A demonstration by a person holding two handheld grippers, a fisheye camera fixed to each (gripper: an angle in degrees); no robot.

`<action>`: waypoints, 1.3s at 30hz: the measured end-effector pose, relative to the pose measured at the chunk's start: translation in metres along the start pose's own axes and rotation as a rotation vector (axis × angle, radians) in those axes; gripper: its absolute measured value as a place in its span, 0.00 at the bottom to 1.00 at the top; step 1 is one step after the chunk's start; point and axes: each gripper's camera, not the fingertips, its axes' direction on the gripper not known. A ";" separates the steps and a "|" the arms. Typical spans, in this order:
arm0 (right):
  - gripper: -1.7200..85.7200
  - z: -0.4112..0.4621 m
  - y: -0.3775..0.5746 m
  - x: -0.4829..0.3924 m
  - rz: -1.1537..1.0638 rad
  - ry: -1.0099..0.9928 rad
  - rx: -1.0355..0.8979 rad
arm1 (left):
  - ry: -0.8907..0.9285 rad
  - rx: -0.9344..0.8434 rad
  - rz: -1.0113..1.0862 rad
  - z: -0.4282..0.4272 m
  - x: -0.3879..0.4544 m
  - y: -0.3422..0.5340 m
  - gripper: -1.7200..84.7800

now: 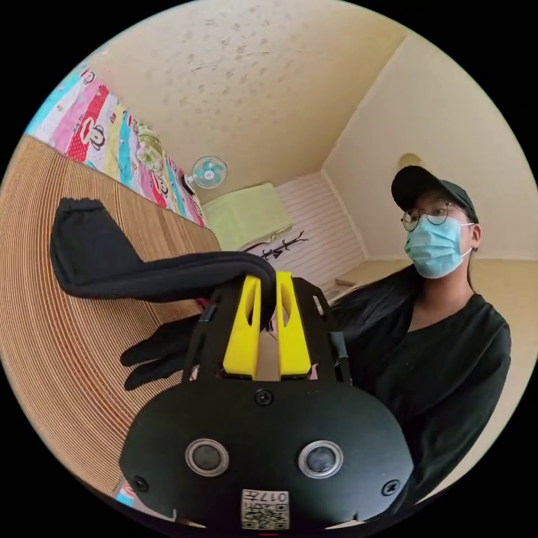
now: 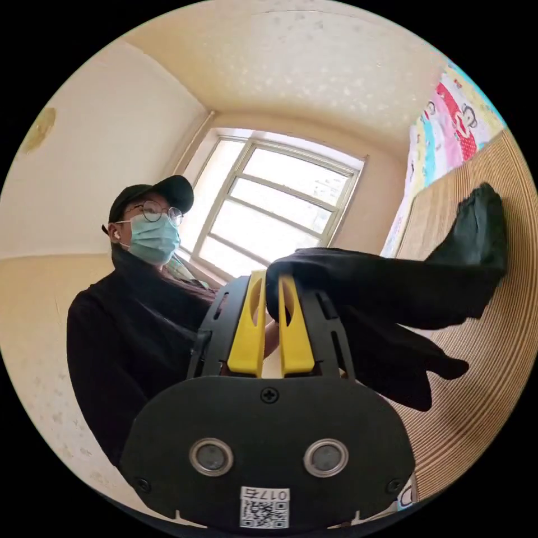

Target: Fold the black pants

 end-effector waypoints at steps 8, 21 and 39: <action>0.03 0.042 -0.121 -0.177 -0.386 0.258 -0.085 | -0.242 0.071 0.257 0.005 0.198 -0.089 0.08; 0.04 0.101 -0.132 -0.010 -0.112 0.719 -0.207 | -0.519 -0.041 0.053 0.028 0.056 -0.101 0.08; 0.16 0.123 -0.028 0.262 0.678 0.847 -0.224 | -0.630 -0.121 -0.633 0.037 -0.145 0.117 0.16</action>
